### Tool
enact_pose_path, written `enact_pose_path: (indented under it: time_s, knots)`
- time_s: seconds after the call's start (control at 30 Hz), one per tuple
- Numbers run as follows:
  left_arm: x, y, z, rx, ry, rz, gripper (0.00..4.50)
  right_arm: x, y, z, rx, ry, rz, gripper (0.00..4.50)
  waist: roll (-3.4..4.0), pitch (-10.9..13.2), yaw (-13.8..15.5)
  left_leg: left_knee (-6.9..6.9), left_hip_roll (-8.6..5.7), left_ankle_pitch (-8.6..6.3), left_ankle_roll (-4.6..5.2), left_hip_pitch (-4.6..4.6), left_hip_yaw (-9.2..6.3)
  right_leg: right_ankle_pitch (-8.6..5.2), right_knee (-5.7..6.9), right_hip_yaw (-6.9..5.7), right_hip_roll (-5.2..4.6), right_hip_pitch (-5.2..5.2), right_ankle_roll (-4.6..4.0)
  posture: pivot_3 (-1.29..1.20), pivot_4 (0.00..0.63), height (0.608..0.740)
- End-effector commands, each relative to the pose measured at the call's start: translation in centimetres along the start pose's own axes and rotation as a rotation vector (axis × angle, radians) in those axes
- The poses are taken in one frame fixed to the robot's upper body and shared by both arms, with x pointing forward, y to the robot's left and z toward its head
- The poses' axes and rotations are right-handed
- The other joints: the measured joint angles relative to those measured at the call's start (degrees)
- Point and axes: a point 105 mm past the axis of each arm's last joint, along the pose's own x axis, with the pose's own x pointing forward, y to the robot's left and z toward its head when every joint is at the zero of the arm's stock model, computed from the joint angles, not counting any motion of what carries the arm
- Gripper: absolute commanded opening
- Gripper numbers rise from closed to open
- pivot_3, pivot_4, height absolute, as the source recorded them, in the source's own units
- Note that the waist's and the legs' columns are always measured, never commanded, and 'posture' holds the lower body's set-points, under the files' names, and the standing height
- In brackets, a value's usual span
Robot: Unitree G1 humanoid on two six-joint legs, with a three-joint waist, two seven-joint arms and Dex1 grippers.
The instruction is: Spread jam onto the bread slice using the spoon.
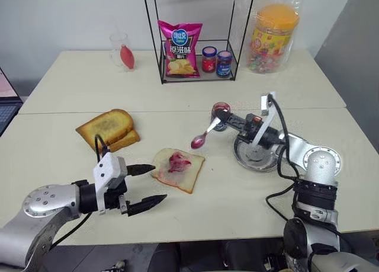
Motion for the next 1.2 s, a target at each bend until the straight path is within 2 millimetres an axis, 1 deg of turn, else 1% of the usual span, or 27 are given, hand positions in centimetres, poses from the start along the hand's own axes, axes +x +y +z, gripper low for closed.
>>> enact_pose_path:
  time_s: [0.03,0.1,0.2,0.27,0.33,0.43,0.53,0.7,0.8,0.97,1.1,1.17,1.2]
  knots:
    - [1.2,-0.3,2.0,0.076,-0.048,-0.042,4.50,-2.0,1.5,3.6,-0.095,-0.147,0.012,0.04,0.00,0.0,0.0,0.00,0.00,0.00,0.00,-0.01,0.00,0.00,0.00,0.00,0.00,0.00,0.00,0.00,0.150,0.740]
    - [1.9,-0.1,2.9,0.099,-0.071,-0.057,4.50,-3.4,1.1,4.7,-0.135,-0.193,-0.029,0.04,0.00,0.0,0.0,0.01,-0.01,0.00,0.00,0.01,0.03,0.00,-0.01,0.04,0.00,0.02,0.00,0.00,0.150,0.740]
    - [3.5,-0.3,3.4,0.139,-0.068,-0.101,4.50,-7.1,-0.9,5.9,-0.188,-0.267,-0.174,0.04,-0.02,0.0,0.1,0.01,-0.03,0.00,0.00,-0.01,0.05,0.00,-0.03,0.06,0.00,0.02,0.01,0.00,0.150,0.740]
    - [4.2,-0.6,3.5,0.156,-0.059,-0.140,4.50,-9.0,-1.8,6.0,-0.219,-0.286,-0.242,0.04,-0.04,0.0,0.4,0.00,-0.04,0.00,0.00,-0.02,0.01,-0.02,-0.05,0.02,-0.01,0.05,0.04,0.00,0.150,0.740]
    - [4.7,-0.9,3.5,0.168,-0.049,-0.169,4.50,-10.1,-2.3,5.9,-0.231,-0.297,-0.279,0.04,-0.04,0.0,0.4,0.00,-0.04,0.00,0.00,-0.02,0.06,-0.02,-0.04,0.08,-0.01,0.04,0.04,0.00,0.150,0.740]
    - [5.8,-0.8,3.3,0.200,-0.019,-0.177,4.50,-11.8,-3.9,5.9,-0.219,-0.346,-0.350,0.04,-0.03,0.0,-0.1,0.00,-0.03,0.00,0.00,0.06,0.13,-0.02,0.02,0.14,0.00,0.04,0.04,0.00,0.150,0.740]
    - [6.6,-0.8,3.4,0.209,-0.015,-0.174,4.50,-12.5,-4.8,5.2,-0.211,-0.344,-0.383,0.04,-0.03,0.0,-0.2,0.03,-0.02,0.01,0.02,0.13,0.12,-0.02,0.04,0.16,0.04,0.09,0.05,0.00,0.150,0.740]
    - [7.4,-1.4,3.2,0.203,-0.012,-0.194,4.50,-12.8,-6.5,4.2,-0.185,-0.347,-0.430,0.04,-0.03,0.0,-0.1,0.11,-0.02,0.02,0.03,0.11,0.13,-0.03,0.04,0.20,0.06,0.12,0.08,0.00,0.150,0.740]
    - [7.8,-1.8,3.5,0.207,-0.027,-0.207,4.50,-13.0,-7.5,3.7,-0.172,-0.347,-0.438,0.04,-0.03,0.0,0.1,0.10,-0.02,0.02,0.03,0.11,0.13,-0.02,0.02,0.18,0.06,0.13,0.06,0.00,0.150,0.740]
    - [9.0,-0.9,4.5,0.207,-0.078,-0.146,4.50,-12.9,-8.4,2.9,-0.149,-0.340,-0.440,0.04,-0.03,0.0,0.3,0.12,-0.04,0.02,0.02,0.10,0.13,-0.01,0.02,0.19,0.04,0.13,0.06,0.00,0.150,0.740]
    - [9.4,-1.0,4.9,0.196,-0.099,-0.133,4.50,-13.2,-9.1,2.4,-0.147,-0.331,-0.454,0.04,-0.02,0.0,0.2,0.14,-0.04,0.02,0.03,0.11,0.12,-0.01,0.04,0.19,0.04,0.15,0.06,0.00,0.150,0.740]
    - [9.5,-1.1,4.9,0.197,-0.101,-0.133,4.50,-13.4,-9.3,2.2,-0.147,-0.328,-0.463,0.47,-0.02,0.0,0.3,0.13,-0.03,0.02,0.02,0.11,0.10,-0.01,0.03,0.16,0.04,0.15,0.06,0.00,0.150,0.740]
    - [9.6,-1.1,5.0,0.197,-0.104,-0.133,4.50,-13.5,-9.4,2.2,-0.157,-0.326,-0.467,0.55,-0.02,0.0,0.3,0.13,-0.04,0.02,0.02,0.10,0.09,-0.01,0.04,0.16,0.04,0.15,0.06,0.00,0.150,0.740]
